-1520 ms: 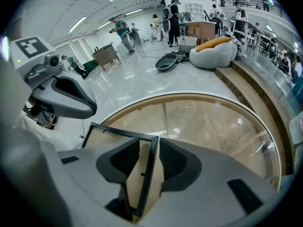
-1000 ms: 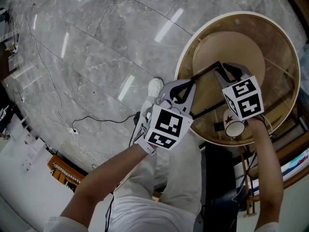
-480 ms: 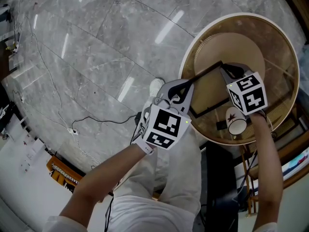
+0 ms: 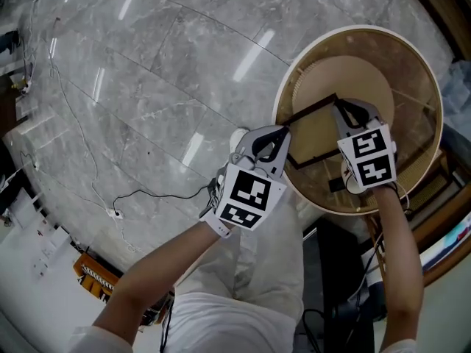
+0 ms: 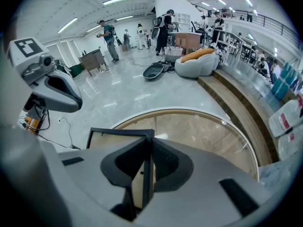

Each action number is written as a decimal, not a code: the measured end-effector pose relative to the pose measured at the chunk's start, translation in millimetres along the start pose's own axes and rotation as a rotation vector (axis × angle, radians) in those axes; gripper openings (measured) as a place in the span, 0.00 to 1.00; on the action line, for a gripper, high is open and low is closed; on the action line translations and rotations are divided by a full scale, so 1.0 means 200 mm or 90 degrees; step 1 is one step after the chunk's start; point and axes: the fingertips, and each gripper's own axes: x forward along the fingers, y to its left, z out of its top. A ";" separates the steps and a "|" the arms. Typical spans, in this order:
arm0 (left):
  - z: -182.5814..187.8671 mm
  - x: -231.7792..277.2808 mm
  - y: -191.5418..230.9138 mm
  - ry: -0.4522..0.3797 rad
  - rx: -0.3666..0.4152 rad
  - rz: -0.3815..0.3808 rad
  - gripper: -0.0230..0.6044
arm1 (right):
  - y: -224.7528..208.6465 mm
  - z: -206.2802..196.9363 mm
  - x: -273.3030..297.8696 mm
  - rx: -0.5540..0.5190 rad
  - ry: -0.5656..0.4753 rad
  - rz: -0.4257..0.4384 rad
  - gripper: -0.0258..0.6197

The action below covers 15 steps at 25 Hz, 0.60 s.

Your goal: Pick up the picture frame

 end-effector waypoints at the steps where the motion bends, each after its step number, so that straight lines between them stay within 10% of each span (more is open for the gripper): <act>1: 0.02 -0.03 -0.01 -0.004 0.005 -0.002 0.04 | 0.01 0.03 -0.05 -0.004 -0.010 -0.014 0.10; 15: 0.48 -0.77 -0.18 -0.090 0.043 -0.028 0.04 | 0.21 0.45 -0.94 0.047 -0.172 -0.206 0.10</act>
